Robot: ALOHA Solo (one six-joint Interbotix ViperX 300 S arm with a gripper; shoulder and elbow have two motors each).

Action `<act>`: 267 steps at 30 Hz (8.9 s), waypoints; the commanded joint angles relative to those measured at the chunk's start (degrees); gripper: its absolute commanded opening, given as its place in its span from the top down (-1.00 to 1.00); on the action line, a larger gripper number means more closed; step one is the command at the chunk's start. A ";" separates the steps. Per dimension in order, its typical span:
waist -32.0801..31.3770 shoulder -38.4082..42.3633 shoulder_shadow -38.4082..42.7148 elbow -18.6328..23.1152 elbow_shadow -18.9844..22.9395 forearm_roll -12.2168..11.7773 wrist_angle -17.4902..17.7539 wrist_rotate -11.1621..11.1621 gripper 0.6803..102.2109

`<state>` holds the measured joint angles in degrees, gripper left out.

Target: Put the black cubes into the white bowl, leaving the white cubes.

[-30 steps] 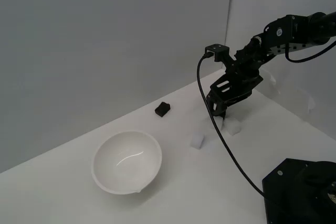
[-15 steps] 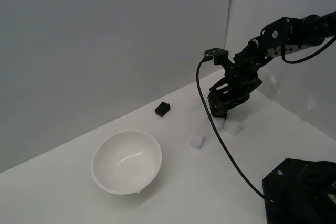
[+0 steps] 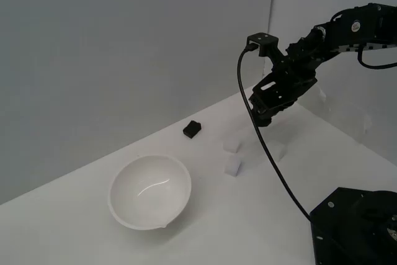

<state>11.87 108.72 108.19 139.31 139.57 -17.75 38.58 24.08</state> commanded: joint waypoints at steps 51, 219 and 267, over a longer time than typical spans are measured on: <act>-45.09 0.09 0.53 -12.39 -13.10 -6.24 -1.14 -8.70 0.96; 12.92 -5.36 -4.92 -5.36 -5.71 -2.55 -4.48 2.37 0.96; -43.33 6.59 7.03 -7.21 -7.82 -7.29 -4.83 -6.24 0.95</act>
<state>-30.59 115.05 114.61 133.33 133.42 -23.73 33.57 17.05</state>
